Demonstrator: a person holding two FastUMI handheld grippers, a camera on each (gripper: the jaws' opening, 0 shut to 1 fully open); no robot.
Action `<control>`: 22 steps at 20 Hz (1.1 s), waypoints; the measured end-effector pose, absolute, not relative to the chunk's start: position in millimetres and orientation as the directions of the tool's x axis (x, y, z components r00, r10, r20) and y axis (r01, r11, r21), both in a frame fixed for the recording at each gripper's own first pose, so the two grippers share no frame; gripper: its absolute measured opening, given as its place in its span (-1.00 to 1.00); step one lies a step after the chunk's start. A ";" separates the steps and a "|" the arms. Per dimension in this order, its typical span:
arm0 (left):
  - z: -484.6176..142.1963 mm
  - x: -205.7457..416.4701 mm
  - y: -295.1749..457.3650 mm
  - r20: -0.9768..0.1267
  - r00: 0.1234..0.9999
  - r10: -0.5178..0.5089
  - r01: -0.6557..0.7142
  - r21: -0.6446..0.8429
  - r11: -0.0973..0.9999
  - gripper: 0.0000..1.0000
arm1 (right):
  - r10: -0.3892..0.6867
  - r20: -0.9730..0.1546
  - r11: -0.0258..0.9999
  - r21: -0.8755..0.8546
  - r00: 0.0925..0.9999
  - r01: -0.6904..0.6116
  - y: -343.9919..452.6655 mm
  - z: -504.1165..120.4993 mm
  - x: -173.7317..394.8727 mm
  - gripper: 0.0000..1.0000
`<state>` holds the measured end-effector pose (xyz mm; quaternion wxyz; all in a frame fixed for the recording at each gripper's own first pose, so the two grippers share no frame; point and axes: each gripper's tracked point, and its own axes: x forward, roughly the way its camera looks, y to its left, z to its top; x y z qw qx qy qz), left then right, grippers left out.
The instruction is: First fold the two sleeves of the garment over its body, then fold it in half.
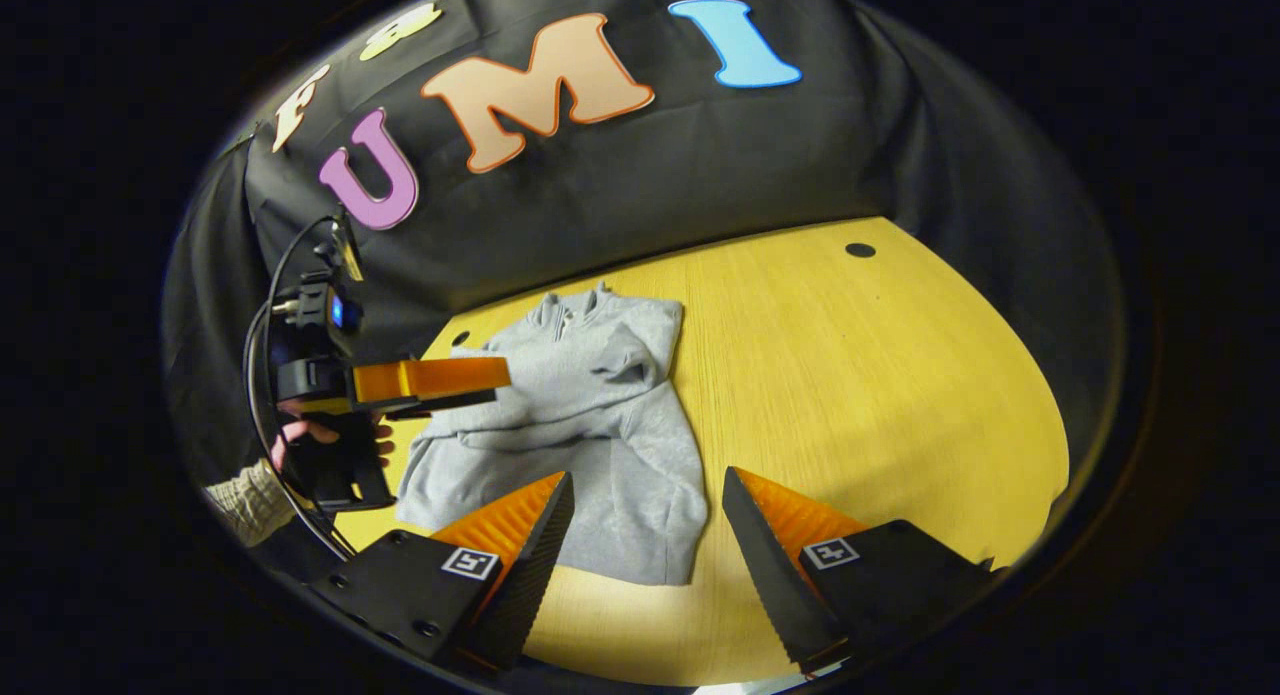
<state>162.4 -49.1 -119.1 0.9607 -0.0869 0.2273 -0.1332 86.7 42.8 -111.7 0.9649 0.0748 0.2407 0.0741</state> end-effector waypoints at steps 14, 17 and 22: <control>-211.1 3.0 115.6 -0.574 0.814 0.086 -0.111 -0.008 0.994 0.90 | 0.157 -0.623 0.984 0.032 0.766 -0.176 60.2 -210.4 80.0 0.89; -223.5 0.4 130.3 -0.580 0.803 0.138 -0.171 -0.003 0.985 0.91 | 0.146 -0.642 0.983 0.009 0.753 -0.183 66.1 -219.8 85.2 0.75; -230.6 5.9 139.8 -0.587 0.794 0.158 -0.190 0.009 0.982 0.85 | 0.116 -0.669 0.983 -0.026 0.734 -0.180 67.0 -231.6 89.6 0.75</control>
